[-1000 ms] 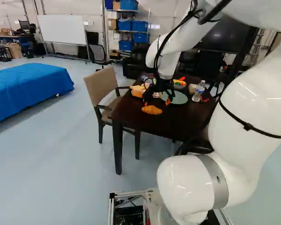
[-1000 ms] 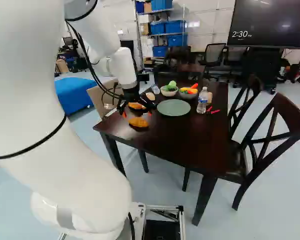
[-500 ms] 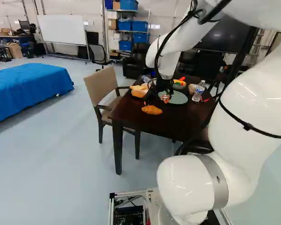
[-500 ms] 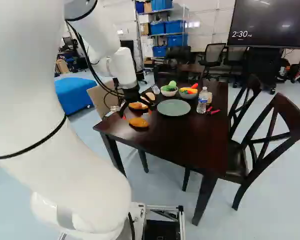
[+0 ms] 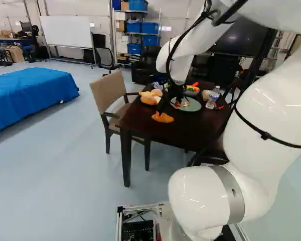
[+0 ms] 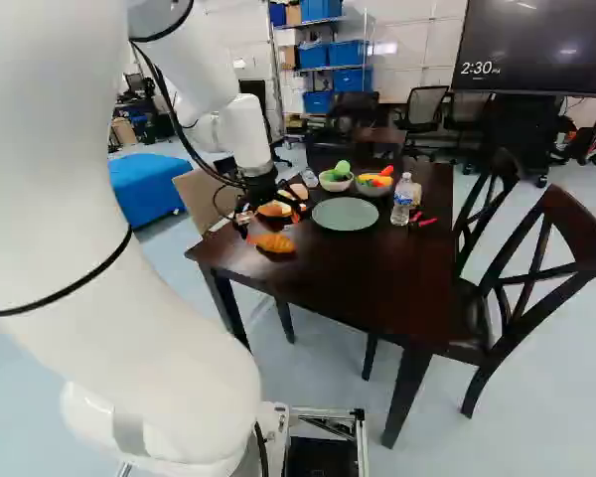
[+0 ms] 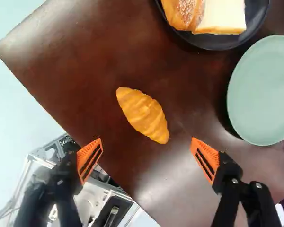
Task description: Move the croissant to the empty plate
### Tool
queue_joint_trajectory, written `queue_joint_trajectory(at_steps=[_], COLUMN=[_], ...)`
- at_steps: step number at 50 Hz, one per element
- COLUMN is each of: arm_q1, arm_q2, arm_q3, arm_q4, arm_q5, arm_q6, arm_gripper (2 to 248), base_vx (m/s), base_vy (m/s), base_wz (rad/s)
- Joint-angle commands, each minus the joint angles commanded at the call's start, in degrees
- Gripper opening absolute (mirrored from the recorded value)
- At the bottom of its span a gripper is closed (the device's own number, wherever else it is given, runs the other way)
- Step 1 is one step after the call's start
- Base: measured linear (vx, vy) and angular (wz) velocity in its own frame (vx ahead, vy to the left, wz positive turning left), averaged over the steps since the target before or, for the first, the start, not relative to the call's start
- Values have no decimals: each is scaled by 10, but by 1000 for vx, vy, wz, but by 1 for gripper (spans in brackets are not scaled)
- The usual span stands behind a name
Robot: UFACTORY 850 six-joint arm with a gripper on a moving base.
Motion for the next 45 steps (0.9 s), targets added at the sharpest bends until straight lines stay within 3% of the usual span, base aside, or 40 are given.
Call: queue_joint_trajectory(at_steps=[45], arm_q1=[0], arm_q2=[0], arm_q3=[0], arm_q4=[0], arm_q5=[0], arm_q6=[-271], arm_gripper=[247], base_vx=[0], base_vy=[0], base_wz=[0])
